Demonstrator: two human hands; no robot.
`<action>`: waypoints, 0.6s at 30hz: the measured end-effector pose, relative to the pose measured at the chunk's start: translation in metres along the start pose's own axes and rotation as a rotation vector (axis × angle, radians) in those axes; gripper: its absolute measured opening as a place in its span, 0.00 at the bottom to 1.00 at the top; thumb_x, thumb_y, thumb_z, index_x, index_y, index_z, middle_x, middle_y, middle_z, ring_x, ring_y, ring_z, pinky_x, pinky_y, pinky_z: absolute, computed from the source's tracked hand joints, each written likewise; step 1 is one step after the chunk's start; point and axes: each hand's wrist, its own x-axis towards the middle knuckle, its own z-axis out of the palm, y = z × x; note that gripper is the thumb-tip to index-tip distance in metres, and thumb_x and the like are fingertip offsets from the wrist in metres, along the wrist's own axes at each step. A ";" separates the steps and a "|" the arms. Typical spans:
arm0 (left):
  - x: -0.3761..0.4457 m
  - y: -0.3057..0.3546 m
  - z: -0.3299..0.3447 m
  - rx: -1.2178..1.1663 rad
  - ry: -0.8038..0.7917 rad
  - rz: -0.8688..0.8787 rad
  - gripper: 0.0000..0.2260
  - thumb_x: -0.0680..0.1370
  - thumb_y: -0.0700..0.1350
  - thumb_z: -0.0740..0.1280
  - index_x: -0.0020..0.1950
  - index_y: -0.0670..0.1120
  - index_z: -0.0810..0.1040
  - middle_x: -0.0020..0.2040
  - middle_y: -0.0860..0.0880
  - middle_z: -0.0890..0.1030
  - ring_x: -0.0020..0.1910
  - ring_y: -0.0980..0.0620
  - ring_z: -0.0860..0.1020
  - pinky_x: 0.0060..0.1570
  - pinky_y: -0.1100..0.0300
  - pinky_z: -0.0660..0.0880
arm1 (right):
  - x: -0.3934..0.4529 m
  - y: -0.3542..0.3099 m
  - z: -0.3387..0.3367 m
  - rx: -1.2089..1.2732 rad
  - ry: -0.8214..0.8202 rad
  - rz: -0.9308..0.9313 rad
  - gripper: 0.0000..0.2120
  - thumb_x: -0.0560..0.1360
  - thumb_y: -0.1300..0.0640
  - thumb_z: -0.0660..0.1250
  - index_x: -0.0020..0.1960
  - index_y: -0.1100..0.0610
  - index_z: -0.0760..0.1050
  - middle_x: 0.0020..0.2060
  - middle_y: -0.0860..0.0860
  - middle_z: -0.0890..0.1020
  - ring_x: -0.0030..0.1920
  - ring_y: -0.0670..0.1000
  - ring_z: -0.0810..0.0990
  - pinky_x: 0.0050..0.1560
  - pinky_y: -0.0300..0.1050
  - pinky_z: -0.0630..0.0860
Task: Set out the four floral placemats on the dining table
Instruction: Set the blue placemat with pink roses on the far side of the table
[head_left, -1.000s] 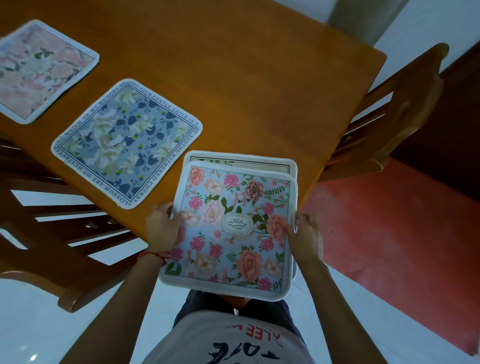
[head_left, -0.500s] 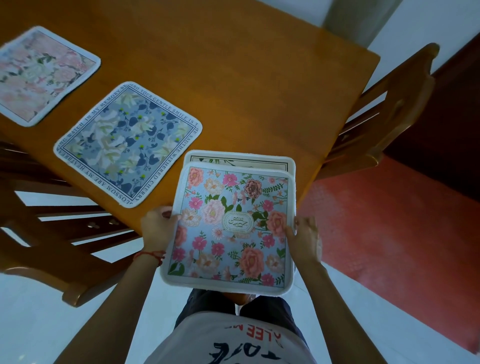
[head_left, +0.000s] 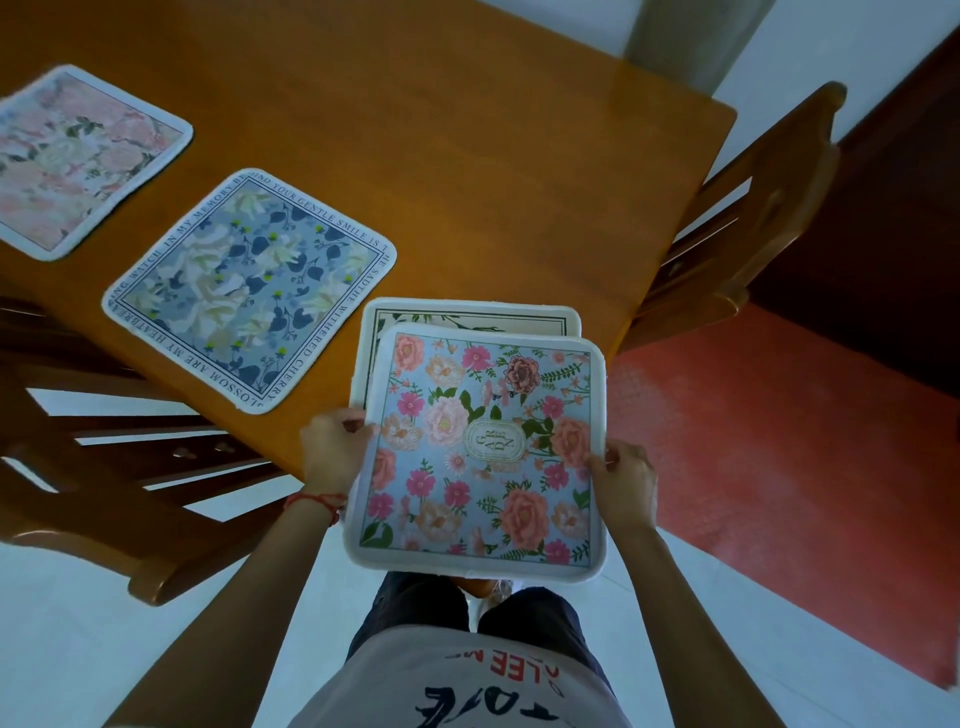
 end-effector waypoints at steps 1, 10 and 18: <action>-0.001 0.000 0.001 -0.003 -0.001 0.011 0.08 0.74 0.37 0.67 0.51 0.37 0.81 0.50 0.38 0.83 0.41 0.49 0.74 0.45 0.63 0.68 | 0.000 0.001 0.000 0.016 -0.001 0.006 0.11 0.73 0.54 0.64 0.50 0.59 0.78 0.44 0.56 0.80 0.39 0.53 0.79 0.41 0.47 0.79; -0.004 -0.003 0.001 -0.055 0.020 0.019 0.07 0.73 0.36 0.68 0.49 0.38 0.81 0.48 0.38 0.83 0.41 0.48 0.76 0.47 0.61 0.70 | -0.003 -0.001 -0.002 0.065 0.033 0.047 0.06 0.70 0.57 0.64 0.45 0.58 0.77 0.40 0.55 0.80 0.38 0.55 0.79 0.38 0.48 0.79; -0.008 -0.001 -0.005 -0.135 0.014 0.050 0.06 0.73 0.35 0.68 0.49 0.37 0.81 0.44 0.41 0.82 0.38 0.50 0.76 0.38 0.67 0.69 | -0.010 -0.005 -0.002 0.123 0.096 0.093 0.04 0.69 0.61 0.65 0.42 0.61 0.75 0.40 0.58 0.79 0.39 0.58 0.78 0.34 0.43 0.73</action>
